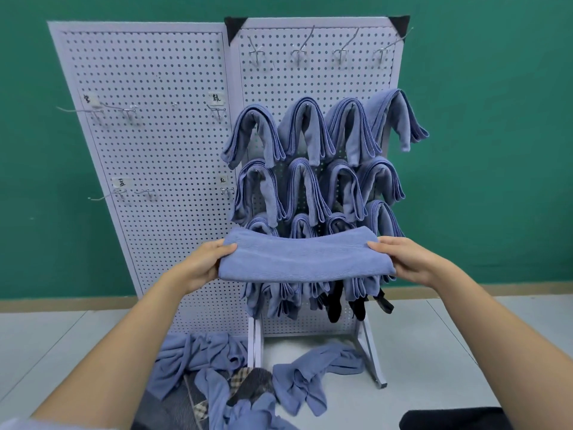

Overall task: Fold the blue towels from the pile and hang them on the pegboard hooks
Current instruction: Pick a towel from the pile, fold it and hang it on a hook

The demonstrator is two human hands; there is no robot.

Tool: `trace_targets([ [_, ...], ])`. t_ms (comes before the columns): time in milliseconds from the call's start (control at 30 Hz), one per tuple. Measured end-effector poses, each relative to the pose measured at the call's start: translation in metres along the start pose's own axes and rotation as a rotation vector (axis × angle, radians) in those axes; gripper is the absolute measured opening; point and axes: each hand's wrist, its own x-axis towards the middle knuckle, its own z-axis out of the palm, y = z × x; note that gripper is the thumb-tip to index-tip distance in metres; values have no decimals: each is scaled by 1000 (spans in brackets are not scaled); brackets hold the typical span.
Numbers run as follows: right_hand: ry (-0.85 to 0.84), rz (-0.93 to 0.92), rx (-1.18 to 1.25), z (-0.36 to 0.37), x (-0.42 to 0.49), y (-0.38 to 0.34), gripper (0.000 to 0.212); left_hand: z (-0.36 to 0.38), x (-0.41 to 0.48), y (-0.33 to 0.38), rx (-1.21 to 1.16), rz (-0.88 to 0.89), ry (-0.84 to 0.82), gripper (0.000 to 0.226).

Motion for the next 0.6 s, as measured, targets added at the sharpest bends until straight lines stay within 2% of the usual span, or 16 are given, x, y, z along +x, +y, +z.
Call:
trace_targets([
  [33, -25, -19, 13, -2, 2, 1, 53, -2, 0, 1, -20, 17, -11, 21],
  [67, -46, -64, 27, -1, 0, -1, 57, -5, -1, 3, -53, 39, -15, 22],
  [133, -69, -164, 81, -2, 0, -4, 44, -8, -3, 7, -146, 96, -13, 22],
  [167, -77, -195, 106, -2, -1, -5, 48, -10, -3, 9, -197, 119, -5, 23],
  [233, -85, -219, 142, -2, -2, -5, 71, -12, -5, 13, -262, 141, 6, 27],
  [267, -88, -234, 141, -5, 0, -2, 74, -11, -6, 14, -264, 147, 2, 28],
  [300, -76, -234, 135, -3, 0, -2, 61, -11, -8, 14, -253, 154, -5, 28],
  [367, -4, -243, 112, 1, -2, -4, 9, -10, -11, 14, -233, 179, -11, 29],
  [400, 36, -263, 78, 2, -2, -4, 25, -11, -12, 14, -231, 190, -12, 29],
  [467, 55, -280, 38, 6, -5, -6, 36, -13, -13, 15, -233, 205, -39, 33],
  [533, 72, -305, 9, 11, -9, -10, 35, -14, -13, 16, -212, 206, -67, 37],
  [600, 98, -308, -36, 16, -11, -16, 23, -8, -13, 19, -148, 196, -25, 37],
])
